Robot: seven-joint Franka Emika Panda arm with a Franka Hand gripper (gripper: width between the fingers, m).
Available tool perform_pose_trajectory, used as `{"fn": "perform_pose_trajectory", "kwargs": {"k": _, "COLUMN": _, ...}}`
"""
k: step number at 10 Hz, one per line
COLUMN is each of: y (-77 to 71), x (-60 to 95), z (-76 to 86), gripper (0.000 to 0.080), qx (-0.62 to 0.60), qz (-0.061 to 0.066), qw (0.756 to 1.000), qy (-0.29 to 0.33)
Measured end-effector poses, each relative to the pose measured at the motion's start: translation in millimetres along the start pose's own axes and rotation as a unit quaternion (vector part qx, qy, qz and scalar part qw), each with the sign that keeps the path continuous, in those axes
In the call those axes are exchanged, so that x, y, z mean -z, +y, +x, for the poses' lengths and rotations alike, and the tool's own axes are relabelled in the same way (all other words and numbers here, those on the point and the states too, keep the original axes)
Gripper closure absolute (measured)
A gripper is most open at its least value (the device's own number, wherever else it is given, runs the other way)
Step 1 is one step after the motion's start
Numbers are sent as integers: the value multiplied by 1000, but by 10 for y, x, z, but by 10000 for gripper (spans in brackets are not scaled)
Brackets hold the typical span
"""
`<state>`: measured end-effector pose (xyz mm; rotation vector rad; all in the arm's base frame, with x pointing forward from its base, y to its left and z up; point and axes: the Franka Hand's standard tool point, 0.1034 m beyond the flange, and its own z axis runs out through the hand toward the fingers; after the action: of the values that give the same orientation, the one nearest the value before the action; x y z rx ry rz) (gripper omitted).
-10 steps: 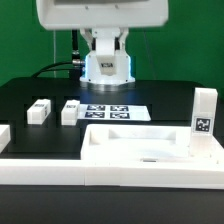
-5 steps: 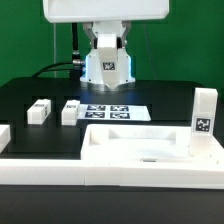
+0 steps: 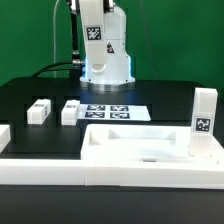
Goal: Assemble desk
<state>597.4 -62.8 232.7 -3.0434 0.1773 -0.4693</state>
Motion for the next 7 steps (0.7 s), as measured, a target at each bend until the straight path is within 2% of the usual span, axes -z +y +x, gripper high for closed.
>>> {"fn": "perform_pose_trajectory", "kwargs": {"k": 2, "y": 47, "x": -59, "z": 8, "gripper": 511, "qx": -2, "qz": -17, "qw": 997, "qy": 79}}
{"fn": "perform_pose_trajectory", "kwargs": {"k": 3, "y": 52, "x": -223, "z": -126, "gripper": 511, "qx": 3, "qz": -31, "qw": 994, "qy": 108}}
{"fn": "perform_pose_trajectory", "kwargs": {"k": 4, "y": 83, "x": -312, "z": -111, "gripper": 511, "qx": 9, "qz": -44, "qw": 990, "qy": 131}}
{"fn": "perform_pose_trajectory", "kwargs": {"k": 7, "y": 15, "x": -503, "z": 56, "gripper": 511, "qx": 17, "qz": -47, "qw": 990, "qy": 132}}
